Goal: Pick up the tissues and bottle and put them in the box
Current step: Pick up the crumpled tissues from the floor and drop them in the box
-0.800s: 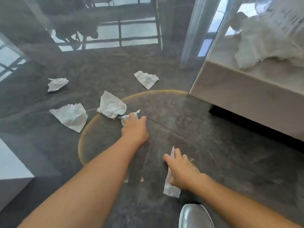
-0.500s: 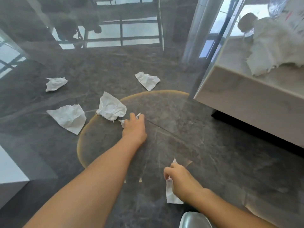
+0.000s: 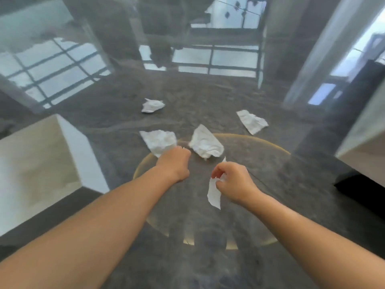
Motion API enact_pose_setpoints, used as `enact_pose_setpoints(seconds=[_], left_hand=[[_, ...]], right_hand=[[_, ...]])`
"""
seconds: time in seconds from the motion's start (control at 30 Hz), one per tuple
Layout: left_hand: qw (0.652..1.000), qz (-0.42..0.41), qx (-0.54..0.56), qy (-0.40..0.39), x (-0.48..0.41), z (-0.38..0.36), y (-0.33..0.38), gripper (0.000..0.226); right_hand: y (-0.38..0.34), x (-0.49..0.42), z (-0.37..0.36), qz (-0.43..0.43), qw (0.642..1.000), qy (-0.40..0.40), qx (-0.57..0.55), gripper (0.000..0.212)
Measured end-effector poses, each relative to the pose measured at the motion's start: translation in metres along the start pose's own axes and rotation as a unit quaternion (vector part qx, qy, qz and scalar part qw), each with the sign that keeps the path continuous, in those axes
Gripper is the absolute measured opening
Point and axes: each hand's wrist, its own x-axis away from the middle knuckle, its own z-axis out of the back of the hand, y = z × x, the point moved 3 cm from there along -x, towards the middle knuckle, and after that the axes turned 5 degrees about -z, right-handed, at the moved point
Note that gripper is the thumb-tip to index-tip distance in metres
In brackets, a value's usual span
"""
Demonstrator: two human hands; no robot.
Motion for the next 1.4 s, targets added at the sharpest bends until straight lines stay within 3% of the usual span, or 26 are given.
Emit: enact_pose_setpoints(seconds=[0.17,0.33,0.5,0.67,0.83,1.1,1.27,1.4], left_hand=[[0.988,0.08,0.037,0.125,0.059,0.088,-0.098,0.024],[0.942,0.201,0.109,0.246,0.138,0.131,-0.198,0.018],[0.906,0.338,0.146,0.208,0.219,0.078,-0.269,0.018],[0.875,0.39,0.195,0.211,0.24,0.039,-0.301,0.021],[0.866,0.388,0.223,0.222,0.229,0.019,-0.304,0.028],[0.866,0.392,0.206,0.231,0.225,0.018,-0.314,0.07],[0.861,0.413,0.19,0.227,0.225,0.027,-0.317,0.063],[0.87,0.388,0.189,0.239,0.203,0.036,-0.3,0.048]], right_hand=[[-0.134,-0.046,-0.026,0.076,0.997,-0.005,-0.017,0.018],[-0.284,-0.063,-0.078,0.179,0.978,-0.041,-0.096,0.019],[-0.37,-0.04,-0.163,0.258,0.956,-0.097,-0.097,0.017],[-0.358,-0.037,-0.214,0.294,0.949,-0.111,0.037,0.025],[-0.329,-0.047,-0.218,0.303,0.943,-0.101,0.091,0.023],[-0.321,-0.058,-0.209,0.3,0.943,-0.123,0.071,0.053],[-0.301,-0.065,-0.19,0.297,0.954,-0.031,-0.021,0.043],[-0.265,-0.086,-0.167,0.252,0.967,0.01,-0.026,0.034]])
